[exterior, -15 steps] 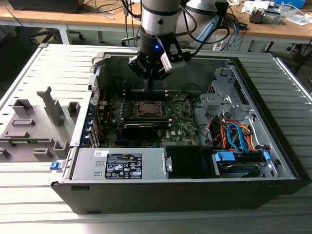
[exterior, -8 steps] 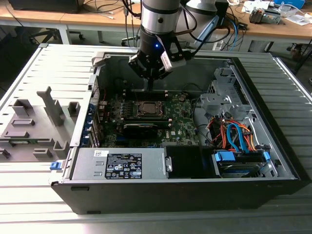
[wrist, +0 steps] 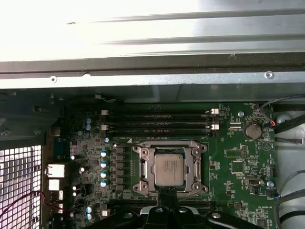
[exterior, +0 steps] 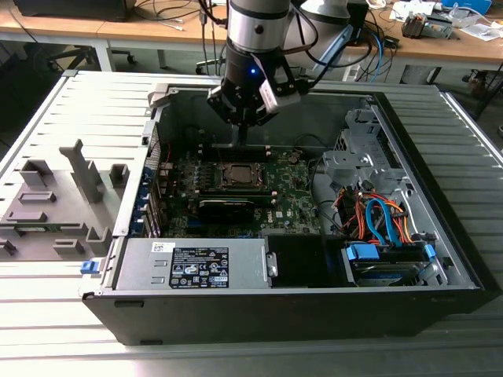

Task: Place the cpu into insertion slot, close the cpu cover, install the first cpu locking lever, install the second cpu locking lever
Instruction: 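Install the first cpu locking lever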

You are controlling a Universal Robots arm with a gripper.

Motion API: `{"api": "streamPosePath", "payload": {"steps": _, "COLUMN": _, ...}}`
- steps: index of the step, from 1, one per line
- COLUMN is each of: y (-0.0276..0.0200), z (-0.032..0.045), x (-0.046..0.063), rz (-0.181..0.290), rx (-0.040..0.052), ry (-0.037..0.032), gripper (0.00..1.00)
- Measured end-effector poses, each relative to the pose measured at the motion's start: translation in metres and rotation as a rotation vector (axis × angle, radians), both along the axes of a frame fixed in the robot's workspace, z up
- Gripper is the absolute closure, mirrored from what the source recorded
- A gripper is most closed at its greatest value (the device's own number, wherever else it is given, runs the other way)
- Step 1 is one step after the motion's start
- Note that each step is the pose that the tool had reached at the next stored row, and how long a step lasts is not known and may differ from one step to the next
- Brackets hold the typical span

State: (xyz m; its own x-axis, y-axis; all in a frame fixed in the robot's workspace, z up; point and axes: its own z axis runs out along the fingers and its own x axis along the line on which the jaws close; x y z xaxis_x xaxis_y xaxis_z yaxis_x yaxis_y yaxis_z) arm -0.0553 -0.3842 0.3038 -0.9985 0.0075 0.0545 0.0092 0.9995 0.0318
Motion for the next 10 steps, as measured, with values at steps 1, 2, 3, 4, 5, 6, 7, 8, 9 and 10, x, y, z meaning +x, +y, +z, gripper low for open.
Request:
{"api": "streamPosePath", "payload": {"steps": 1, "y": 0.0, "z": 0.0006, "x": 0.0, "rz": 0.0, "rx": 0.0, "ry": 0.0, "gripper": 0.89}}
{"api": "streamPosePath", "payload": {"steps": 2, "y": 0.0, "z": 0.0011, "x": 0.0, "rz": 0.0, "rx": -0.0001, "ry": 0.0, "gripper": 0.89}}
{"api": "streamPosePath", "payload": {"steps": 3, "y": 0.0, "z": 0.0016, "x": 0.0, "rz": 0.0, "rx": -0.0001, "ry": 0.0, "gripper": 0.89}}
{"api": "streamPosePath", "payload": {"steps": 4, "y": 0.0, "z": 0.0023, "x": 0.0, "rz": 0.0, "rx": -0.0001, "ry": 0.0, "gripper": 0.89}}
{"api": "streamPosePath", "payload": {"steps": 5, "y": 0.0, "z": 0.0038, "x": 0.0, "rz": 0.0, "rx": -0.0001, "ry": 0.0, "gripper": 0.89}}
{"api": "streamPosePath", "payload": {"steps": 6, "y": 0.0, "z": 0.0041, "x": 0.0, "rz": 0.0, "rx": 0.0002, "ry": -0.0001, "gripper": 0.89}}
{"api": "streamPosePath", "payload": {"steps": 7, "y": 0.0, "z": 0.0041, "x": 0.0, "rz": 0.0, "rx": 0.0002, "ry": -0.0002, "gripper": 0.89}}
{"api": "streamPosePath", "payload": {"steps": 8, "y": 0.0, "z": 0.0044, "x": 0.0, "rz": 0.0, "rx": 0.0, "ry": 0.0, "gripper": 0.89}}
{"api": "streamPosePath", "payload": {"steps": 9, "y": 0.0, "z": 0.0044, "x": 0.0, "rz": 0.0, "rx": 0.0, "ry": 0.0, "gripper": 0.89}}
{"api": "streamPosePath", "payload": {"steps": 10, "y": 0.0, "z": 0.0044, "x": 0.0, "rz": 0.0, "rx": -0.0001, "ry": 0.0, "gripper": 0.89}}
